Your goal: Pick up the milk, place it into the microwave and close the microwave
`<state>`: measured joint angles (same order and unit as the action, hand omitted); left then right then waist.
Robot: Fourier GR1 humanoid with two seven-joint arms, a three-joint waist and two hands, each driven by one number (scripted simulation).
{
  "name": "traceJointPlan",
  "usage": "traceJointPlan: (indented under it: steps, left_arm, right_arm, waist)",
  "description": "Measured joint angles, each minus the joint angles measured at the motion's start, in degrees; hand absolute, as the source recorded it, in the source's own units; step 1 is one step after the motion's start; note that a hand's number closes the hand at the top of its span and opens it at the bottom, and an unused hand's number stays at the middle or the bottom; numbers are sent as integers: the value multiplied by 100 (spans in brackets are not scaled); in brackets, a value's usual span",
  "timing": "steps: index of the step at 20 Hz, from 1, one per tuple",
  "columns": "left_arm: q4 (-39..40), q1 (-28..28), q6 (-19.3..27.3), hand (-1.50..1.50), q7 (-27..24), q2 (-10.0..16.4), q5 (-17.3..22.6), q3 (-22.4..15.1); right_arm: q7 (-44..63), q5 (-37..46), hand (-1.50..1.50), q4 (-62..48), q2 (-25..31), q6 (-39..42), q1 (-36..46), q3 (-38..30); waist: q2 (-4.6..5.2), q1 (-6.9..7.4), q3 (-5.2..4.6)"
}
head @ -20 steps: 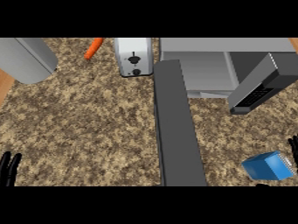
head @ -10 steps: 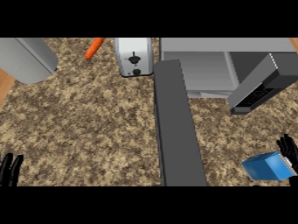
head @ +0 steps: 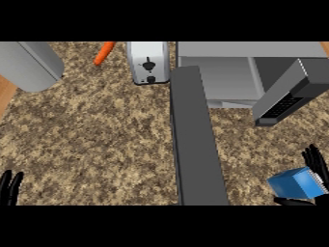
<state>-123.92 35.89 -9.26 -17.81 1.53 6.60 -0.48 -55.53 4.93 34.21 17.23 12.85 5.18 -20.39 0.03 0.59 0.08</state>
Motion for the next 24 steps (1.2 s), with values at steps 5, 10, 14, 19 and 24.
traceJointPlan:
  steps: [5,10,14,19,24]
  left_arm:
    - [94,-51,18,-150,-44,-44,-86,-27]
    - [71,-95,47,-150,-22,-59,-82,-16]
    - [-56,114,-26,-150,-61,-63,-74,-49]
    - [43,25,-62,-150,-56,-5,34,121]
    - [80,-19,-71,-150,-82,-39,-7,92]
  right_arm:
    - [-18,-231,150,-153,-37,139,154,0]
    - [33,-557,150,-112,-140,377,283,33]
    - [93,-803,150,15,-151,544,198,68]
    - [267,-924,150,343,-332,810,54,421]
    - [627,-1126,150,359,-485,859,624,560]
  waist:
    - [-2,-8,-1]
    - [-3,-15,1]
    - [-10,-16,-1]
    - [-16,-43,-6]
    - [-2,10,-3]
